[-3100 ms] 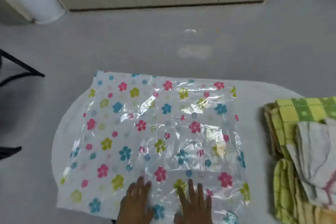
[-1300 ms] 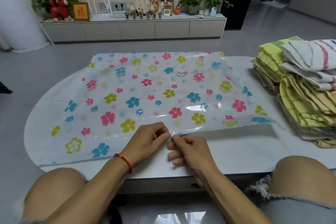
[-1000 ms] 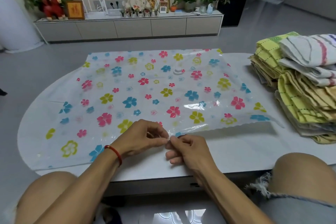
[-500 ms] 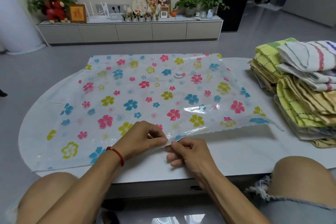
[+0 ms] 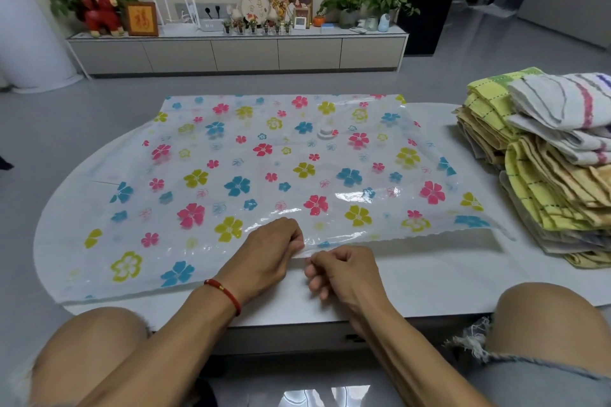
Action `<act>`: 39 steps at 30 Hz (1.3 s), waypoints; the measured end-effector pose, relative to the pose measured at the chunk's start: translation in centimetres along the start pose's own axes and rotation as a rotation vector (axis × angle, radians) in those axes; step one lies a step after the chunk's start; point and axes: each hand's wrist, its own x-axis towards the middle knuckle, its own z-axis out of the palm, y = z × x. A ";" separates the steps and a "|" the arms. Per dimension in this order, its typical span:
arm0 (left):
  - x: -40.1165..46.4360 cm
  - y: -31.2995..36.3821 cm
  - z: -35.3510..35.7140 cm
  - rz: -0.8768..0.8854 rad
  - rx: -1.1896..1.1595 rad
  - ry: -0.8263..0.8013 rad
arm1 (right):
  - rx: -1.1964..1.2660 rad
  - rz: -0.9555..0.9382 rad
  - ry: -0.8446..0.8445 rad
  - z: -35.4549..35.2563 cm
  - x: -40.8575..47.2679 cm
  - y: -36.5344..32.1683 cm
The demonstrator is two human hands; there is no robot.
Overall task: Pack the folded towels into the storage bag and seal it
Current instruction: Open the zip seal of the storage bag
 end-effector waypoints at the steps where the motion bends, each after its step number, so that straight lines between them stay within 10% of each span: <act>1: 0.0 0.0 0.0 -0.005 0.001 -0.007 | 0.022 -0.006 -0.012 0.0 0.0 -0.1; 30: 2.0 1.9 0.2 -0.182 0.152 0.380 | 0.012 -0.016 0.030 0.8 -0.1 0.6; 39: -0.4 1.8 -0.1 0.012 0.377 -0.046 | -0.026 -0.013 0.011 0.1 -0.3 0.2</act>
